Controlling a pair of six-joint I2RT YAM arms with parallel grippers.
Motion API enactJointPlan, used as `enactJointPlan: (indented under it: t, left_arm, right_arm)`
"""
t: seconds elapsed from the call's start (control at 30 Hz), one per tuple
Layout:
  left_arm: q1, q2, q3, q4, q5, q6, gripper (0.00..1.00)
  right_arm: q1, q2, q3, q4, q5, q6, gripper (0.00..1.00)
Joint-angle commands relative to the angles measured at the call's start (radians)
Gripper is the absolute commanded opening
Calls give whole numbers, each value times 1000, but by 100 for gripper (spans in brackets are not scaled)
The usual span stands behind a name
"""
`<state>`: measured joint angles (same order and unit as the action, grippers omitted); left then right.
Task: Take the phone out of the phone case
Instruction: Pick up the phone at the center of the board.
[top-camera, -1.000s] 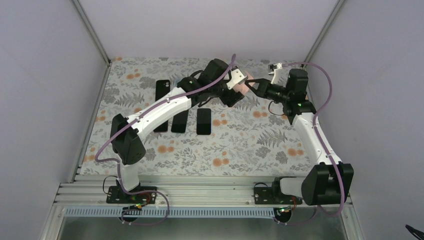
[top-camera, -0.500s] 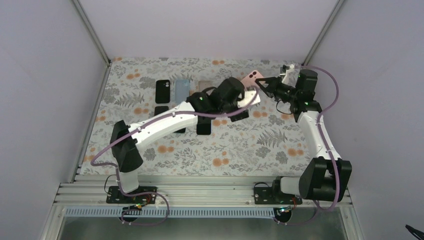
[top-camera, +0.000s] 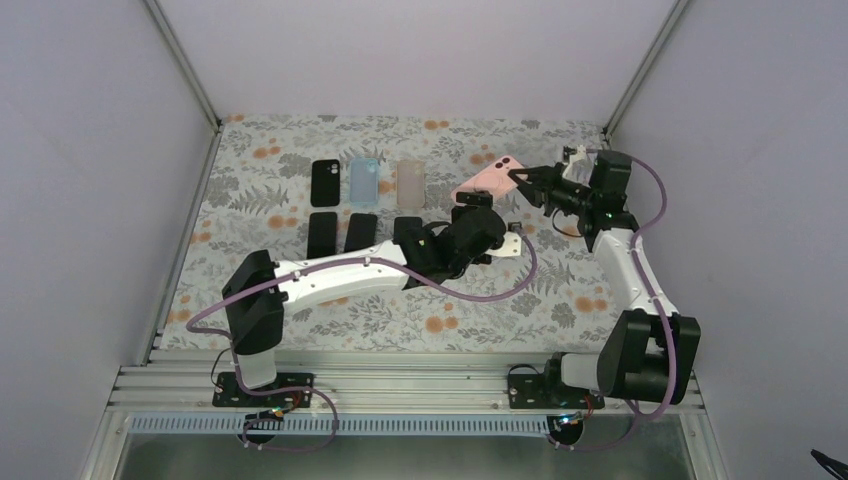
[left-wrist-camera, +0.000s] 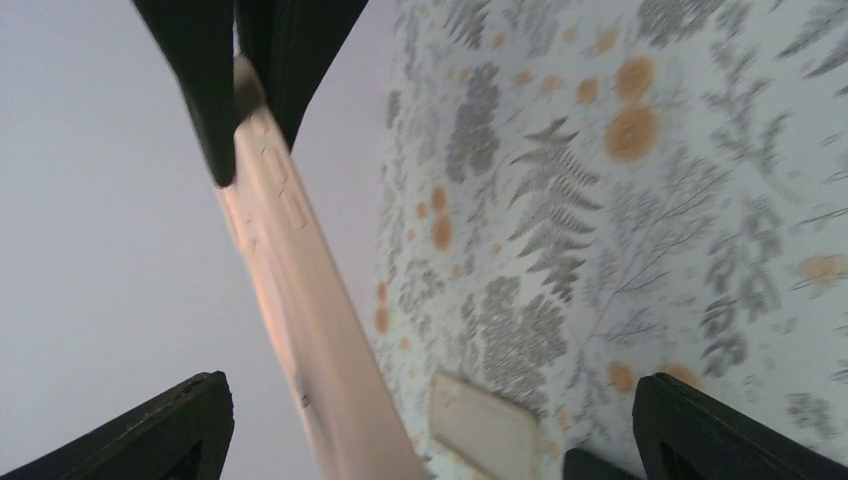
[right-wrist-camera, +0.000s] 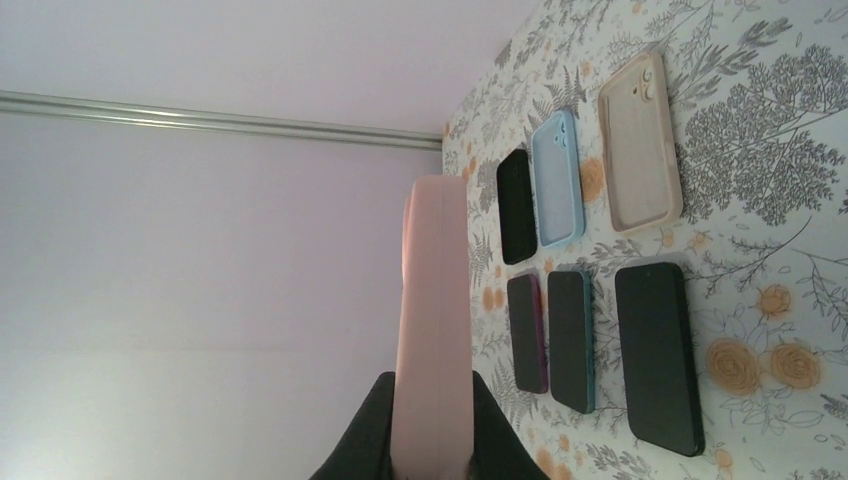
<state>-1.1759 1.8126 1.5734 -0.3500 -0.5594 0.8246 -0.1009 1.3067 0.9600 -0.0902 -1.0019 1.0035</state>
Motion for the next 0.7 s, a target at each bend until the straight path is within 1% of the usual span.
enactJointPlan:
  t: [0.0,0.1,0.2,0.37,0.43,0.57,0.67]
  left_arm:
    - [0,5,-57,159,-152,152,98]
    - [1,9,-98,252,-187,218,94]
    - [1,20,-119,296,-207,264,85]
    - [1,33,-139,388,-235,314,65]
    - [1,39,-152,424,-244,334,60]
    - [2,56,-187,510,-263,395,52]
    - [1,65,-205,575,-269,442,51]
  right_arm:
    - [-10,-27,-17,81,-66,79,3]
    - [-11,-34,-37,95,-75,102,3]
    - [-11,-41,-51,105,-83,118,4]
    - [-10,-39,-58,108,-85,130,3]
    - [-10,-39,-63,109,-86,134,4]
    - [-8,-43,-74,111,-87,141,3]
    - [-8,-46,-79,112,-90,149,3]
